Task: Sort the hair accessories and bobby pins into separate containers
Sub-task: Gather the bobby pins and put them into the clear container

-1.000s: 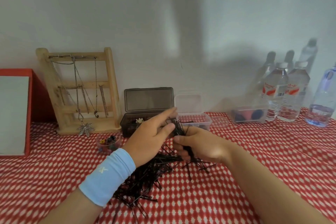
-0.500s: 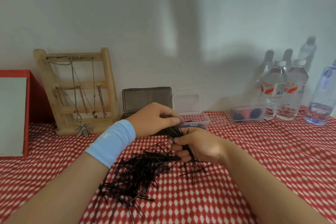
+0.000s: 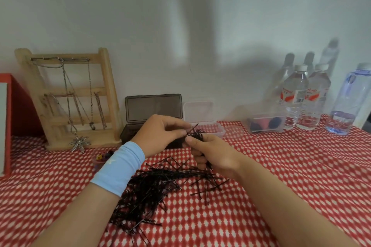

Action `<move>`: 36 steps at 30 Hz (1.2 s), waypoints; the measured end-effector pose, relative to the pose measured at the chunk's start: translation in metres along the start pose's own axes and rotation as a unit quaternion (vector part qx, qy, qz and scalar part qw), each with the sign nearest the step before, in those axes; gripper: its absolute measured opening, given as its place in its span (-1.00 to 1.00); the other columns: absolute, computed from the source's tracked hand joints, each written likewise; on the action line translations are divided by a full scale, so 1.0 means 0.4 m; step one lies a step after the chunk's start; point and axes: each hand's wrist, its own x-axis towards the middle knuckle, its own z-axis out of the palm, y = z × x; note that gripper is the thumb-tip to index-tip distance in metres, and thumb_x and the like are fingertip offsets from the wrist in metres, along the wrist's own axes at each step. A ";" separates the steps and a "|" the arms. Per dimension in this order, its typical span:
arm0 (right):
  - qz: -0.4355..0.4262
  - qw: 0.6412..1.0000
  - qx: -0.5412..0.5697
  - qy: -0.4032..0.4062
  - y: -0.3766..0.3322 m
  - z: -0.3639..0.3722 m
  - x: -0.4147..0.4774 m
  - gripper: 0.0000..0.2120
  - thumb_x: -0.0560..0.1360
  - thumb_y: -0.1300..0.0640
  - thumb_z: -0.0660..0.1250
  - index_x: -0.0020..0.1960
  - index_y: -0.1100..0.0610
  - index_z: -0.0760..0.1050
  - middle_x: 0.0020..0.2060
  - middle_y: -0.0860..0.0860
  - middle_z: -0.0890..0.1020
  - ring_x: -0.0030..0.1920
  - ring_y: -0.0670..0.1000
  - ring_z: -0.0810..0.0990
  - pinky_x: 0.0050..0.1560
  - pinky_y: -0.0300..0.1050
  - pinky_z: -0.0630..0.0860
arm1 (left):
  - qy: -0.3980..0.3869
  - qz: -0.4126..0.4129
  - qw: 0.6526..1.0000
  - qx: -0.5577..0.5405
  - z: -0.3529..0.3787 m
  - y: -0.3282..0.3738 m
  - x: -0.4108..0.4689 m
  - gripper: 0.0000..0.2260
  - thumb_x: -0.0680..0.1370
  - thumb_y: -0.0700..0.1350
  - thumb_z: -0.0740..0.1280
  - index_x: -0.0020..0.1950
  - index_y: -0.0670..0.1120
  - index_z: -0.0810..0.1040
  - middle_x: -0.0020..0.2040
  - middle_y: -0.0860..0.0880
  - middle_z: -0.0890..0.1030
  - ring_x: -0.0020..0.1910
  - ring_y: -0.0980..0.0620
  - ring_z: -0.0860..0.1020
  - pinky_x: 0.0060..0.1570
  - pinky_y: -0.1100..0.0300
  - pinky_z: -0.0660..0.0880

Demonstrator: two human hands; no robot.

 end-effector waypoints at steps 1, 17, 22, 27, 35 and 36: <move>-0.006 1.000 0.008 0.001 -0.002 0.003 0.000 -0.75 0.69 0.05 0.22 -0.07 0.07 0.60 -0.36 -0.04 0.30 -0.38 -0.06 0.24 -0.31 -0.13 0.22 | 0.010 -0.003 1.000 -0.020 -0.004 -0.004 0.000 -0.82 0.52 -0.22 0.43 0.03 0.02 0.71 -0.05 0.14 0.72 0.02 0.22 0.65 0.15 0.31 0.51; 0.064 0.986 -0.134 -0.075 -0.069 0.004 0.008 -0.78 0.64 0.07 0.18 -0.11 0.16 0.46 -0.36 0.01 0.36 -0.43 -0.03 0.21 -0.41 -0.15 0.18 | 0.010 0.000 0.998 0.056 -0.036 0.008 0.000 -0.95 0.52 -0.05 0.43 -0.09 0.10 0.69 -0.15 0.16 0.68 -0.14 0.24 0.61 -0.07 0.40 0.48; 0.081 0.982 -0.129 -0.113 -0.129 0.002 0.055 -0.77 0.65 0.13 0.19 -0.13 0.17 0.48 -0.40 -0.01 0.43 -0.45 -0.03 0.18 -0.41 -0.09 0.06 | 0.010 -0.027 1.000 -0.006 -0.045 0.014 0.001 -0.95 0.55 -0.14 0.41 -0.07 -0.03 0.67 -0.23 0.07 0.68 -0.29 0.21 0.62 -0.23 0.40 0.51; 0.078 0.980 -0.063 -0.172 -0.135 0.005 0.097 -0.77 0.68 0.11 0.09 -0.06 0.15 0.45 -0.25 0.02 0.47 -0.42 -0.04 0.14 -0.44 -0.19 0.10 | 0.040 0.004 0.999 -0.003 -0.084 0.001 0.007 -0.73 0.54 -0.18 0.41 0.21 0.05 0.57 -0.01 0.14 0.69 0.00 0.24 0.63 0.10 0.30 0.49; 0.114 0.959 -0.075 -0.249 -0.114 0.037 0.136 -0.74 0.61 0.01 0.10 -0.25 0.02 0.30 -0.35 -0.03 0.22 -0.40 -0.02 0.03 -0.45 -0.18 0.02 | 0.014 0.048 0.999 0.013 -0.093 0.024 0.000 -0.78 0.56 -0.17 0.39 0.18 0.00 0.66 -0.02 0.13 0.71 0.03 0.26 0.63 0.11 0.35 0.51; 0.113 0.958 -0.072 -0.254 -0.106 0.035 0.137 -0.72 0.61 -0.02 0.12 -0.26 0.01 0.29 -0.36 -0.04 0.21 -0.41 -0.03 0.03 -0.46 -0.19 0.03 | 0.028 0.051 0.998 0.015 -0.094 0.024 0.002 -0.78 0.55 -0.18 0.40 0.16 0.03 0.66 -0.09 0.14 0.72 -0.02 0.25 0.64 0.07 0.36 0.52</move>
